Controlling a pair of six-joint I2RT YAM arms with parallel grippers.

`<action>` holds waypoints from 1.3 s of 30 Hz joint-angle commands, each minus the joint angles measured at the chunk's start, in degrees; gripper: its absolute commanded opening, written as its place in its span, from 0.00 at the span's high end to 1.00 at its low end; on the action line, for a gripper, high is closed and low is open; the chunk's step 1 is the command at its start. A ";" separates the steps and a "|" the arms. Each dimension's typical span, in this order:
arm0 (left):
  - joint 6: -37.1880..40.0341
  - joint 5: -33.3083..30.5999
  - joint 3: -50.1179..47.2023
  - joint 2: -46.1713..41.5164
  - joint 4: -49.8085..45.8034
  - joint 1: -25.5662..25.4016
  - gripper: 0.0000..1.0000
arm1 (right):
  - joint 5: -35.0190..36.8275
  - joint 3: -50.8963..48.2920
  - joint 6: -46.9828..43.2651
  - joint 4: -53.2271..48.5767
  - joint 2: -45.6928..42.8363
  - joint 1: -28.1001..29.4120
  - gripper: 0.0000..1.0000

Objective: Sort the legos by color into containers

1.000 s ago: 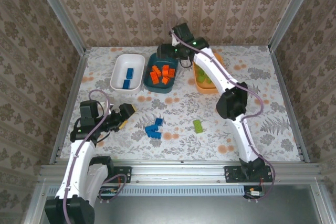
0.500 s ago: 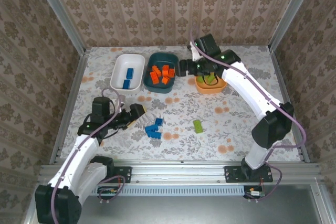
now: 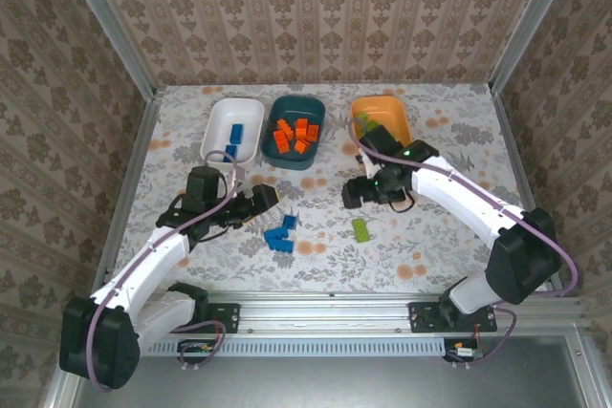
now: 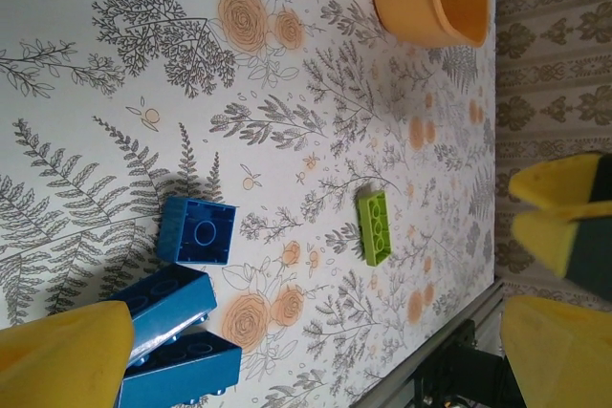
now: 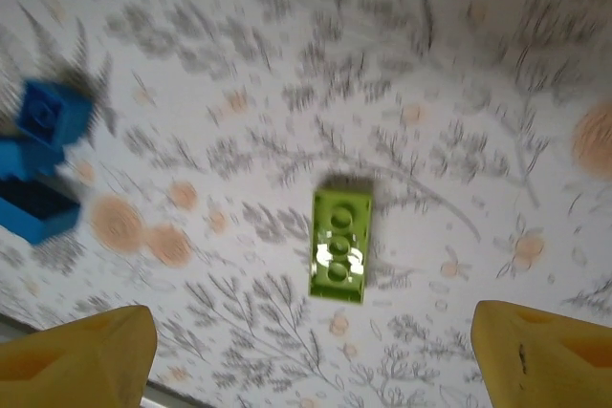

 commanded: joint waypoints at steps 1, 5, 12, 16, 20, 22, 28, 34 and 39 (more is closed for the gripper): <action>-0.17 -1.44 0.73 0.55 1.59 -0.91 0.00 | 2.52 -3.33 2.45 -0.05 1.09 2.13 0.15; -0.10 -2.04 0.92 -0.66 0.37 -1.39 0.00 | 1.94 -6.05 4.04 3.79 4.98 4.74 0.21; 0.65 -2.66 0.74 -2.80 -2.35 -1.35 0.00 | 4.83 -6.54 4.71 7.21 12.15 7.12 0.27; 0.52 -2.93 0.30 -3.62 -2.62 -1.37 0.00 | 7.18 -6.07 4.35 7.43 14.94 7.19 0.31; 0.54 -3.09 0.22 -3.86 -3.04 -1.32 0.00 | 10.22 -5.56 3.82 7.07 17.28 7.38 0.33; 0.59 -3.11 0.28 -3.84 -3.06 -1.31 0.00 | 11.56 -5.35 3.66 6.93 18.36 7.64 0.34; 0.20 -3.03 0.19 -3.88 -2.97 -1.39 0.00 | 11.01 -5.52 3.83 8.77 20.48 7.91 0.49; 0.01 -3.57 0.11 -4.68 -3.74 -1.39 0.00 | 10.81 -5.58 4.36 9.37 16.99 7.96 0.58; 0.08 -3.77 1.12 -5.36 -5.08 -1.38 0.00 | 10.18 -4.16 4.58 9.00 11.54 7.44 0.62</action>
